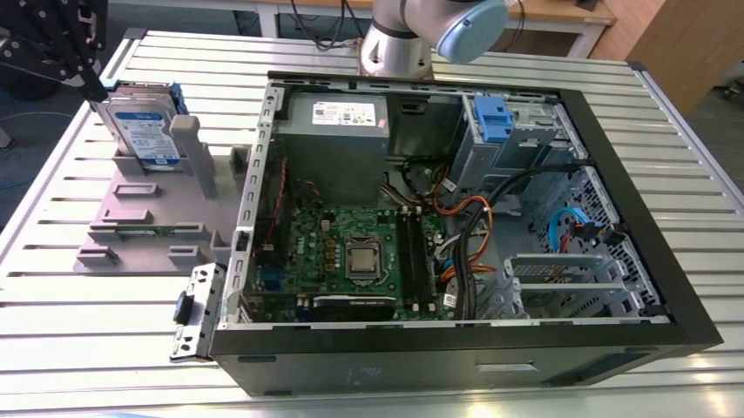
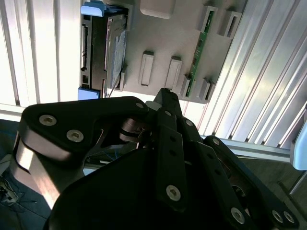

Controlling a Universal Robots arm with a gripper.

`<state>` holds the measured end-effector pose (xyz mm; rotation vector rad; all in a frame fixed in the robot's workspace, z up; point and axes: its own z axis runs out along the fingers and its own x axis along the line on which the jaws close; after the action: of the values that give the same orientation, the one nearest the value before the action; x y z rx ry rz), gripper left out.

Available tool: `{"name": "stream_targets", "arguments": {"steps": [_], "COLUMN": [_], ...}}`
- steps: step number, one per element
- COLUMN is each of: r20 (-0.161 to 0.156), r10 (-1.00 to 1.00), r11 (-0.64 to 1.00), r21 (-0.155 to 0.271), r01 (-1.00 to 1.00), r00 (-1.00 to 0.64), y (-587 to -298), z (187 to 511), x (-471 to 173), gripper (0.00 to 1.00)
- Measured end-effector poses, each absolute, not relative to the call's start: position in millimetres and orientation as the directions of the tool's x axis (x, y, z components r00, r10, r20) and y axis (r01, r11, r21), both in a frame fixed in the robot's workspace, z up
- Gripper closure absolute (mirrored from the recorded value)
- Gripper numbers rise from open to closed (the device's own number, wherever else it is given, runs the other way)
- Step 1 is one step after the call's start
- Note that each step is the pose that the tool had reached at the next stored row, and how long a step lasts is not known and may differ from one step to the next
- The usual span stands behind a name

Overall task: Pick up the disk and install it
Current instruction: 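Pick up the disk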

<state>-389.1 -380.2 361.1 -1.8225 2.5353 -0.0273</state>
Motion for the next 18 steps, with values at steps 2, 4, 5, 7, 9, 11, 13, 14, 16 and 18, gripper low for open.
{"name": "stream_targets", "arguments": {"steps": [2,4,5,7,9,11,13,14,16,18], "r20": [-0.005,-0.005,-0.005,-0.005,-0.005,-0.005,-0.005,-0.005,-0.005,-0.005], "r10": [-0.948,-0.949,-0.949,-0.949,-0.949,-0.950,-0.950,-0.950,-0.951,-0.951], "r11": [0.317,0.316,0.316,0.315,0.314,0.313,0.311,0.311,0.310,0.309], "r21": [-0.025,-0.025,-0.025,-0.025,-0.025,-0.025,-0.025,-0.025,-0.025,-0.025], "r01": [-0.948,-0.948,-0.948,-0.949,-0.949,-0.950,-0.950,-0.950,-0.950,-0.951], "r00": [-0.317,-0.316,-0.316,-0.315,-0.314,-0.313,-0.311,-0.311,-0.310,-0.309], "y": [-380.2,-380.2,-380.2,-380.2,-380.2,-380.2,-380.2,-380.2,-380.2,-380.2], "z": [361.1,361.1,361.1,361.1,361.1,361.1,361.1,361.1,361.0,361.1], "x": [-389.0,-389.1,-389.1,-389.1,-389.1,-389.1,-389.1,-389.1,-389.1,-389.1], "gripper": [0.89,0.89,0.89,0.89,0.89,0.89,0.89,0.89,0.89,0.89]}}
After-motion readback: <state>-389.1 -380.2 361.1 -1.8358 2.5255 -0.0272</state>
